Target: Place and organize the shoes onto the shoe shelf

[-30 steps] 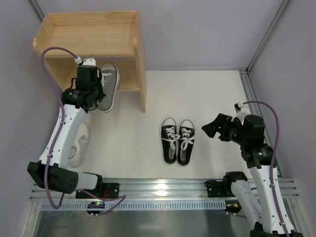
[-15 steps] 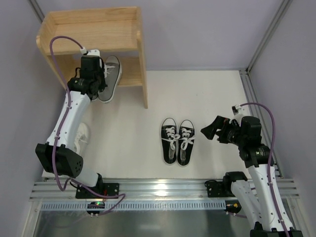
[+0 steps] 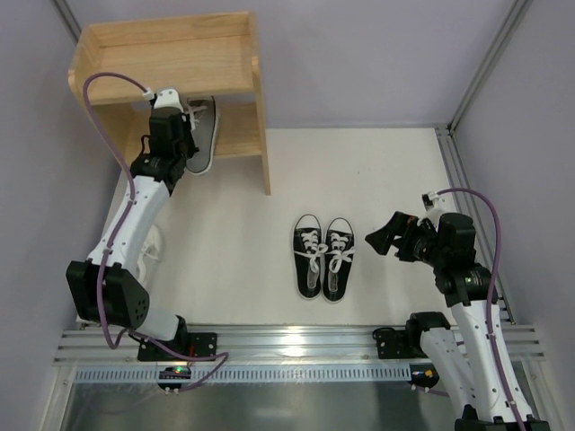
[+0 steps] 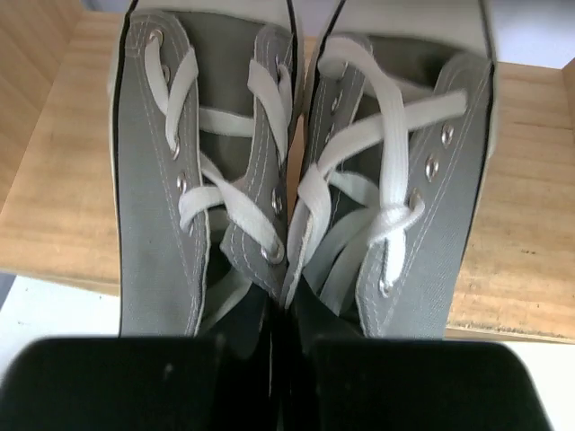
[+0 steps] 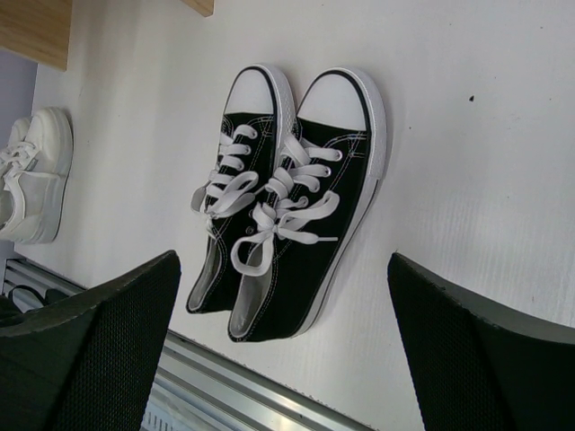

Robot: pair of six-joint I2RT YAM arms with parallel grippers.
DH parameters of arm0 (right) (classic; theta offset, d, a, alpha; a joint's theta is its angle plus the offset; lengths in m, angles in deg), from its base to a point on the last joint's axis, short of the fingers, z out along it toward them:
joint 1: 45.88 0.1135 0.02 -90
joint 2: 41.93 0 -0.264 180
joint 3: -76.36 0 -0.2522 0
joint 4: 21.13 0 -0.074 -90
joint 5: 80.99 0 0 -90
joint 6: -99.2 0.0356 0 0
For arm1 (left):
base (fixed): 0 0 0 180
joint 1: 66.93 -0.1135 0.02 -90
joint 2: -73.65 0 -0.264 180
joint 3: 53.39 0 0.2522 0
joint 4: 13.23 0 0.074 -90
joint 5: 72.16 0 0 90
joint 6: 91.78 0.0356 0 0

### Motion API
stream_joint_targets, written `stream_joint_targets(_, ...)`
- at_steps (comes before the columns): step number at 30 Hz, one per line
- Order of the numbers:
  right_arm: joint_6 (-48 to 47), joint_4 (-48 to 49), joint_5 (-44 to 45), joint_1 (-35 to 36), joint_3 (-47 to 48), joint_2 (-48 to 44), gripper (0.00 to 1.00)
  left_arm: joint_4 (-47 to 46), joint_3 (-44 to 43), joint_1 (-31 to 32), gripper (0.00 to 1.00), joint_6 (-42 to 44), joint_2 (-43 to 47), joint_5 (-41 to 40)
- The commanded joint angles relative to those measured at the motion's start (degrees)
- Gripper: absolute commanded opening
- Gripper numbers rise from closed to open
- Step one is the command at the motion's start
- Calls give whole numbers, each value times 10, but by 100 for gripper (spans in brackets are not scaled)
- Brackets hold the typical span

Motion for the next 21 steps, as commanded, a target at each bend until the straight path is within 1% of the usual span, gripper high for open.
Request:
stream_joint_targets(1,2,27,-8,2,-9,-15,97,-151,48,-5,0,-19,45,-27)
stream_joint_targets(3,5,31,-6,1,-15,-23,97,-192,75,-5,0,-23,52,-30)
stream_joint_targets(8,10,31,-6,2,-33,-38,97,-242,98,-4,0,-41,65,-43)
stream_joint_targets(10,10,31,-6,2,-38,-42,97,-269,106,-4,0,-34,64,-48)
stream_joint_targets(17,12,32,-6,2,-41,-44,97,-287,103,-3,0,-36,60,-31)
stream_joint_targets(21,12,32,-6,2,-42,-46,97,-300,102,-1,0,-27,65,-35)
